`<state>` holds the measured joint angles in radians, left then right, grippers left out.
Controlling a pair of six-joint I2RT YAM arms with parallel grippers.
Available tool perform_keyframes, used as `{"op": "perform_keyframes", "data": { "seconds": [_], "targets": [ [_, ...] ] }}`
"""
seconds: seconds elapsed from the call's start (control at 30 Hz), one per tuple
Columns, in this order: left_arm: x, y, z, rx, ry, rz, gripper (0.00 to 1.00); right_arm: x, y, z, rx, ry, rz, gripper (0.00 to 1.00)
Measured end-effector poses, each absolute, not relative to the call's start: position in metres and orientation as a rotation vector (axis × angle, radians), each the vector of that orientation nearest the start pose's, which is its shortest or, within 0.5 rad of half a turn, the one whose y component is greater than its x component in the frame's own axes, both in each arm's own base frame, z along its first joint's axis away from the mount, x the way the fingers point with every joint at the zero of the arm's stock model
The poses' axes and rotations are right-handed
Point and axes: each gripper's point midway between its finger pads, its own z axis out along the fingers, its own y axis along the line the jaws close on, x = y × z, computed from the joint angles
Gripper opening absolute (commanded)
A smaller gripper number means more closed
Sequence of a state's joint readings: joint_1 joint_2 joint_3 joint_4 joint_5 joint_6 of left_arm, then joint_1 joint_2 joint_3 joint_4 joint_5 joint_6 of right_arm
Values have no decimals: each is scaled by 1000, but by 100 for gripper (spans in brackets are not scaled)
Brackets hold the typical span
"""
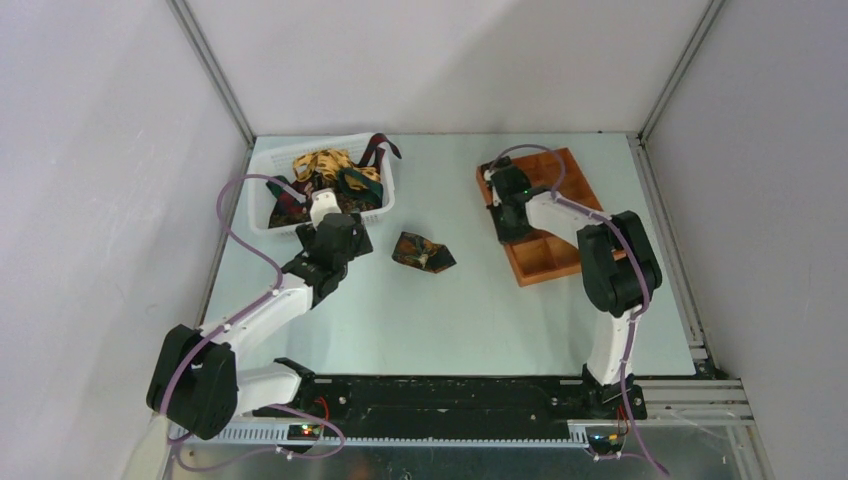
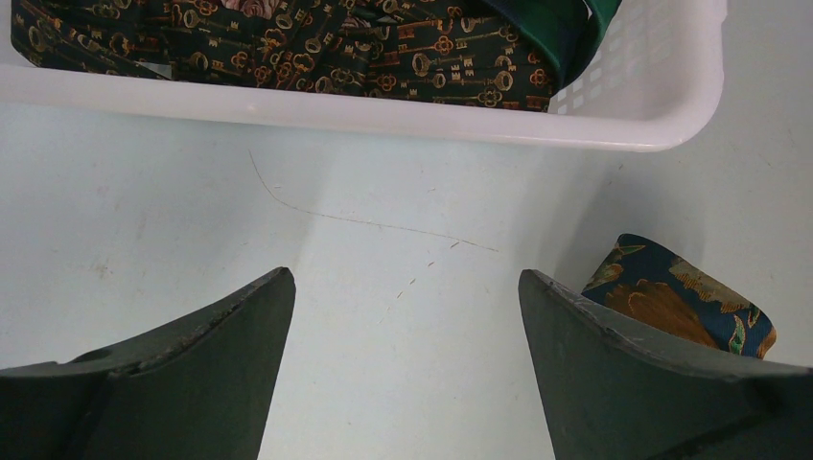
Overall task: Roll the ties
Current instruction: Move the storage box to the center of the board.
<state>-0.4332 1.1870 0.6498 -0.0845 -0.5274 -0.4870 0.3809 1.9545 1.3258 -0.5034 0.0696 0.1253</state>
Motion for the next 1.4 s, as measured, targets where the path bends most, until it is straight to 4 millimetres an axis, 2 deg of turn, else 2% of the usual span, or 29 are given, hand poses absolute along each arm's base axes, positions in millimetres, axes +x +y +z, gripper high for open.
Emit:
{"op": "perform_keyframes", "data": {
  "seconds": [0.13,0.23,0.3,0.47,0.57,0.63,0.87,0.97,1.07,1.23,1.3,1.4],
  "targets": [
    [332,-75,117,-344,2070,28,94,363,178,19,-393,2686,66,0],
    [332,-75,118,-344,2070,28,94,341,187,19,-410,2691,66,5],
    [332,-75,117,-344,2070,29,94,330,187,19,-403,2693,69,12],
    [332,-74,117,-344,2070,30,94,313,177,20,-329,2716,53,49],
    [331,-74,117,-345,2071,31,95,314,176,26,-302,2703,65,61],
    [331,-73,117,-345,2073,36,98,317,177,36,-285,2677,83,64],
    [328,-67,126,-386,2041,50,100,324,183,80,-231,2558,155,66],
    [327,-64,127,-416,2030,56,100,327,192,102,-185,2493,221,65],
    [327,-66,126,-419,2037,43,100,329,215,120,-145,2432,337,64],
    [329,-77,124,-404,2051,-20,100,328,273,137,-111,2360,610,64],
    [333,-82,128,-404,2034,-58,100,329,296,138,-92,2348,715,62],
    [338,-88,136,-403,1997,-113,100,335,320,130,-37,2352,834,57]
  ]
}}
